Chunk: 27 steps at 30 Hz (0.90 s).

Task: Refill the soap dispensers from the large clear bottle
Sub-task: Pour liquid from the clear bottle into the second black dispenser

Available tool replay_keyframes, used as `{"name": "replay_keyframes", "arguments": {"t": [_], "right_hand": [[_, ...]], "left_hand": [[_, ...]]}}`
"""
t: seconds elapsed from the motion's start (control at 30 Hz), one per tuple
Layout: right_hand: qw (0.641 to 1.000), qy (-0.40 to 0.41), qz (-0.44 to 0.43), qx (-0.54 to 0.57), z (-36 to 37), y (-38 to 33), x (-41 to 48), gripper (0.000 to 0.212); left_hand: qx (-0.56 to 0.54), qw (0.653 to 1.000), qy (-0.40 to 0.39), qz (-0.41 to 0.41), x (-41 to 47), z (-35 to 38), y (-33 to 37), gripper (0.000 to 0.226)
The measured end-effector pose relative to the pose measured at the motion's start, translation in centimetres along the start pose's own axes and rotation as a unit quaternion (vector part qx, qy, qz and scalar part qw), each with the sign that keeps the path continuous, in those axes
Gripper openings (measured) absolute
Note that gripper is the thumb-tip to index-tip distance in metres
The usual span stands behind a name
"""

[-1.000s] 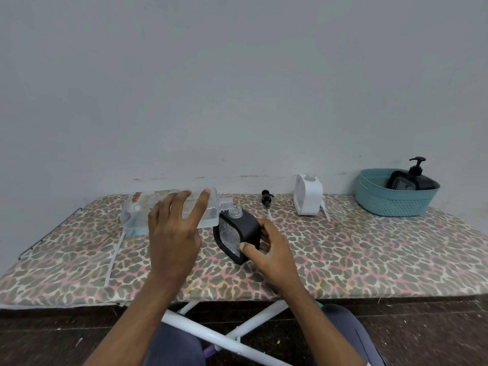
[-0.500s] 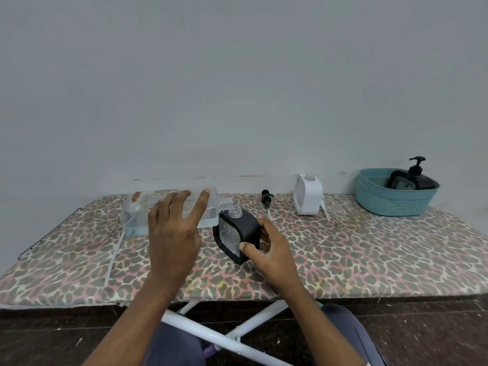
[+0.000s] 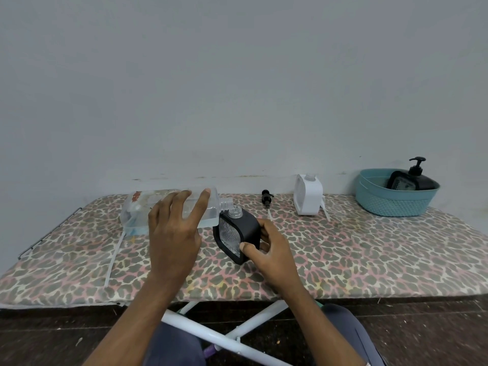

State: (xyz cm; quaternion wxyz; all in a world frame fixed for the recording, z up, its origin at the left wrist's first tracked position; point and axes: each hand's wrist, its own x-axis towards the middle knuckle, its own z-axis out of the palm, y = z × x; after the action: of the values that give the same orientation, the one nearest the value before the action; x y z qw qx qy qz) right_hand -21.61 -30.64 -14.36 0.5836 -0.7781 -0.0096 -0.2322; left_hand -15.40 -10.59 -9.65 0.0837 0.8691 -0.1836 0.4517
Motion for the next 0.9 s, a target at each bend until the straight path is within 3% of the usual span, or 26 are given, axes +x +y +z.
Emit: {"name": "replay_keyframes", "arguments": {"t": [0.9], "right_hand": [[1.0,-0.003,0.002,0.007,-0.01,-0.07,-0.06,0.034]], "left_hand": [[0.005,1.0,0.009,0.005,-0.07,0.09,-0.05,0.093]]}}
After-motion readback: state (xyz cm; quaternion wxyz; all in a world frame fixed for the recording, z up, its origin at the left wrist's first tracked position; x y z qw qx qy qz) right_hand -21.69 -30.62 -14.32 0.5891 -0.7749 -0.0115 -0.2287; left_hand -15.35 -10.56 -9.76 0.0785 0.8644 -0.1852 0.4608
